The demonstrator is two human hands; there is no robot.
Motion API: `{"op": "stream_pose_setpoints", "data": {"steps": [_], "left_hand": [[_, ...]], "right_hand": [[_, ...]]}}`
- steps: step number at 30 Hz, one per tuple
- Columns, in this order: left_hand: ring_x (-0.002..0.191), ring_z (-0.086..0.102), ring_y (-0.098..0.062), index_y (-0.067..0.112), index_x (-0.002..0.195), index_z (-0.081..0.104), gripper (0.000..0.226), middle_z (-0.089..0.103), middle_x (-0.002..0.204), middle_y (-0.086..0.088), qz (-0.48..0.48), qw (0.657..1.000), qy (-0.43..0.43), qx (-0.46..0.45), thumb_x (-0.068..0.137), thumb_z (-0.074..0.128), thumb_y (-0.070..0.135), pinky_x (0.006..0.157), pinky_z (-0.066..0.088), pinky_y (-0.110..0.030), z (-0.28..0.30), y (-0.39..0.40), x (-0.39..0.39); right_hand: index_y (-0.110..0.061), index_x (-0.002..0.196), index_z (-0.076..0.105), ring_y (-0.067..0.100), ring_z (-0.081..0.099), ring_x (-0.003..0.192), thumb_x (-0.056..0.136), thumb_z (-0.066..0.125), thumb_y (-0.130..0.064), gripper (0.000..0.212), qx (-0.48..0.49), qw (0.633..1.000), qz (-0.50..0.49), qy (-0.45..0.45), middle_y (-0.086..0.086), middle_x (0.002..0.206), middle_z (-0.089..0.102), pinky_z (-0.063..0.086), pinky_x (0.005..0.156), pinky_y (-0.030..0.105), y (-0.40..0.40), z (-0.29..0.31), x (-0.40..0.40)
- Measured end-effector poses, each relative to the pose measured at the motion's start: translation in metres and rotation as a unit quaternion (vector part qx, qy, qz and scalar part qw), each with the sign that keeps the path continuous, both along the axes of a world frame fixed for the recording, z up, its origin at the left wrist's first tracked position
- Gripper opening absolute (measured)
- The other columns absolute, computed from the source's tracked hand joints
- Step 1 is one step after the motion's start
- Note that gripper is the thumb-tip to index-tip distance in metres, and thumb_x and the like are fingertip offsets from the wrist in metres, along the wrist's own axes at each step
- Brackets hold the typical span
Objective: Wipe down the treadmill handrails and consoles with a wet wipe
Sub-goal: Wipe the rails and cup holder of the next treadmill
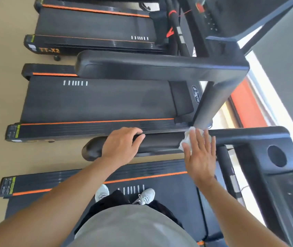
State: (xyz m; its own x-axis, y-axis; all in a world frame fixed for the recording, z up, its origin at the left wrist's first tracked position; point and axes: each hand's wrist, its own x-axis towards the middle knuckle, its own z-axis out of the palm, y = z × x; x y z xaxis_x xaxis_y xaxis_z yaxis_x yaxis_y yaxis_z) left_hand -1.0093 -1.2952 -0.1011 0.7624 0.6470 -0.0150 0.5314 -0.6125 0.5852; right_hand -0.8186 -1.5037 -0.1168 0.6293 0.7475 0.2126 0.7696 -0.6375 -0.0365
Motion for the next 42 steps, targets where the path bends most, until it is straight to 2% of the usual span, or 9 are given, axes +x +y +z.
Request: {"op": "stream_pose_setpoints", "data": {"steps": [3,9,18,21,26,31,35,39,42], "left_hand": [[0.086,0.066,-0.019,0.03,0.107,0.069,0.033,0.074,0.096,0.012,0.012,0.996,0.048,0.078,0.103,0.041,0.047,0.078,0.046,-0.036,-0.006,-0.005,0.005],[0.068,0.068,-0.026,0.021,0.098,0.074,0.015,0.073,0.078,0.004,-0.003,0.991,-0.01,0.136,0.093,0.069,0.035,0.064,0.051,-0.036,0.001,-0.008,0.0],[0.074,0.067,-0.021,0.026,0.102,0.071,0.024,0.073,0.085,0.009,0.002,0.991,0.013,0.137,0.1,0.053,0.042,0.065,0.049,-0.034,-0.006,-0.008,0.003],[0.073,0.067,-0.026,0.028,0.096,0.072,0.03,0.072,0.081,0.007,0.032,0.988,0.044,0.146,0.098,0.048,0.046,0.064,0.047,-0.035,-0.006,-0.01,0.007],[0.098,0.066,-0.027,0.03,0.106,0.07,0.021,0.075,0.104,0.007,0.234,0.97,0.048,-0.039,0.098,0.055,0.04,0.085,0.046,-0.037,-0.001,-0.019,0.048],[0.113,0.06,-0.01,0.028,0.114,0.068,0.018,0.07,0.115,0.018,0.135,0.986,-0.008,-0.095,0.098,0.059,0.032,0.095,0.047,-0.032,0.013,-0.077,0.107],[0.114,0.057,-0.004,0.028,0.114,0.068,0.018,0.067,0.114,0.02,0.102,0.99,-0.007,-0.097,0.098,0.06,0.029,0.094,0.04,-0.022,0.019,-0.105,0.141],[0.113,0.06,-0.002,0.031,0.109,0.068,0.014,0.068,0.113,0.022,0.066,0.989,-0.008,-0.134,0.097,0.061,0.029,0.1,0.045,-0.029,0.019,-0.119,0.17],[0.109,0.062,0.0,0.03,0.108,0.067,0.015,0.069,0.109,0.021,0.03,0.985,-0.022,-0.171,0.098,0.058,0.024,0.1,0.048,-0.031,0.024,-0.128,0.203]], "right_hand": [[-0.003,0.152,0.042,0.032,0.032,0.149,0.108,0.036,-0.029,0.051,0.046,0.998,-0.006,0.047,0.013,0.155,0.045,0.021,0.125,0.046,0.014,0.001,-0.031],[-0.012,0.142,0.056,0.026,0.048,0.136,0.109,0.037,-0.027,0.041,0.077,0.982,0.099,0.139,0.002,0.137,0.058,0.035,0.117,0.039,0.066,0.01,-0.083],[-0.009,0.11,0.065,0.036,0.059,0.105,0.105,0.041,-0.014,0.025,0.063,0.998,-0.011,0.023,0.008,0.103,0.066,0.04,0.103,0.046,-0.005,0.022,0.058],[-0.008,0.113,0.065,0.038,0.057,0.105,0.105,0.038,-0.015,0.029,0.079,0.995,-0.047,0.037,0.008,0.104,0.066,0.038,0.104,0.043,-0.015,0.023,0.077],[-0.008,0.121,0.064,0.03,0.053,0.111,0.103,0.043,-0.013,0.028,0.142,0.981,0.046,0.127,0.004,0.111,0.065,0.038,0.109,0.041,0.017,0.015,0.008],[-0.016,0.13,0.058,0.024,0.053,0.115,0.103,0.038,-0.028,0.036,0.029,0.977,0.166,0.128,-0.002,0.117,0.062,0.035,0.109,0.036,0.006,0.015,0.037],[-0.025,0.102,0.065,0.025,0.057,0.104,0.103,0.022,-0.03,0.043,-0.036,0.994,0.07,0.082,-0.005,0.1,0.066,0.035,0.103,0.036,-0.043,0.011,0.145],[-0.017,0.114,0.06,0.034,0.051,0.121,0.105,0.018,-0.031,0.044,-0.005,0.995,-0.046,0.091,0.003,0.114,0.061,0.027,0.116,0.042,-0.093,0.011,0.205],[-0.01,0.127,0.056,0.038,0.044,0.132,0.106,0.029,-0.026,0.038,0.03,0.993,-0.075,0.089,0.007,0.125,0.057,0.022,0.122,0.046,-0.071,0.012,0.163]]}}
